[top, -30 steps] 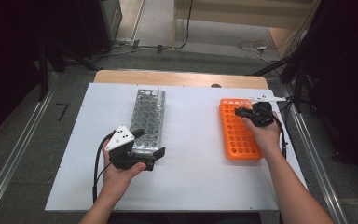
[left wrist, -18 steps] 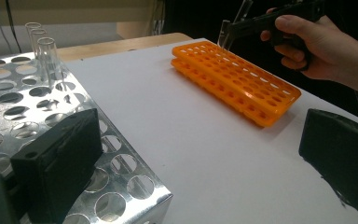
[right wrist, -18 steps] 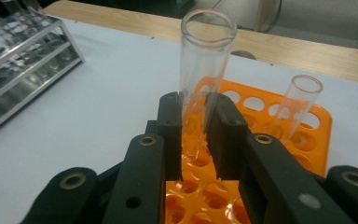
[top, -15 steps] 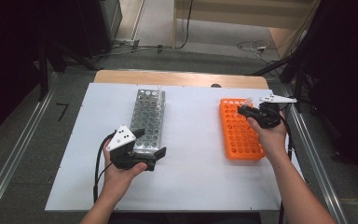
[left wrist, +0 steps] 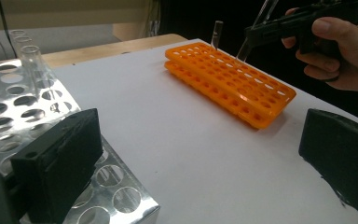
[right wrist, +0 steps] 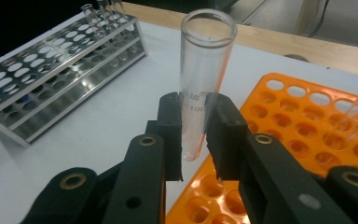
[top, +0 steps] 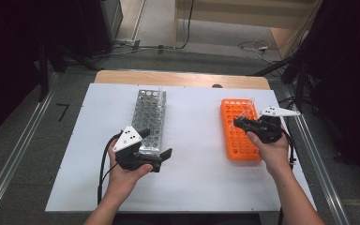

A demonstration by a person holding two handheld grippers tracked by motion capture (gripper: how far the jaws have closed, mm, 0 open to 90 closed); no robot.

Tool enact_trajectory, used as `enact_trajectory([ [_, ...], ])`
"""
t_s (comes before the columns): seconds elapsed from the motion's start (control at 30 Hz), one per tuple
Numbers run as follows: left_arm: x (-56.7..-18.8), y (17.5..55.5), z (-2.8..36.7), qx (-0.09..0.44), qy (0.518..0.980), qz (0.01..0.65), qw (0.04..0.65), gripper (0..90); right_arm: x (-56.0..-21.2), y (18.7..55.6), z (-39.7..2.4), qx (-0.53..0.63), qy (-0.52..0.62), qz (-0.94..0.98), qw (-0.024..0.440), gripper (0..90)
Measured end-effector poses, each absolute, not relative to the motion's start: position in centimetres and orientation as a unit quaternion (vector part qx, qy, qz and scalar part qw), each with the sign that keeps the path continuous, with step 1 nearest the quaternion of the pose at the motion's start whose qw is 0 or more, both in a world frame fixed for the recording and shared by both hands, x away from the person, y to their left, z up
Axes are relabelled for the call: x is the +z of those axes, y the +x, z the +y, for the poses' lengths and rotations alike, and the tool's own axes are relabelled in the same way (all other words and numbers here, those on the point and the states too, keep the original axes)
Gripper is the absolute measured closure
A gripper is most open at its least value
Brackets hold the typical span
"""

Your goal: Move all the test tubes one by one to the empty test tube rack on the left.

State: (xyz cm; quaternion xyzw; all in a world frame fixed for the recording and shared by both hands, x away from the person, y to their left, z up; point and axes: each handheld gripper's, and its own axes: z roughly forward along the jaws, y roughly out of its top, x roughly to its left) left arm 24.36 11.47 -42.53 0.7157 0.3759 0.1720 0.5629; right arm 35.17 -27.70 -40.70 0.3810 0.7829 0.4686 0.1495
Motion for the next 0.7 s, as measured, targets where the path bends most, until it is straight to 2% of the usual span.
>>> enact_trajectory([
  [0.33, -42.8, 24.6, 10.0, 0.164, 0.723, 0.367, 0.562, 0.0, -40.5, 33.2, -26.0, 0.466, 0.350, 0.800, 0.146, 73.8],
  [0.7, -42.4, 24.7, 8.9, 0.158, 0.725, 0.360, 0.566, 0.0, -41.2, 31.1, -23.3, 0.478, 0.318, 0.811, 0.110, 73.8],
])
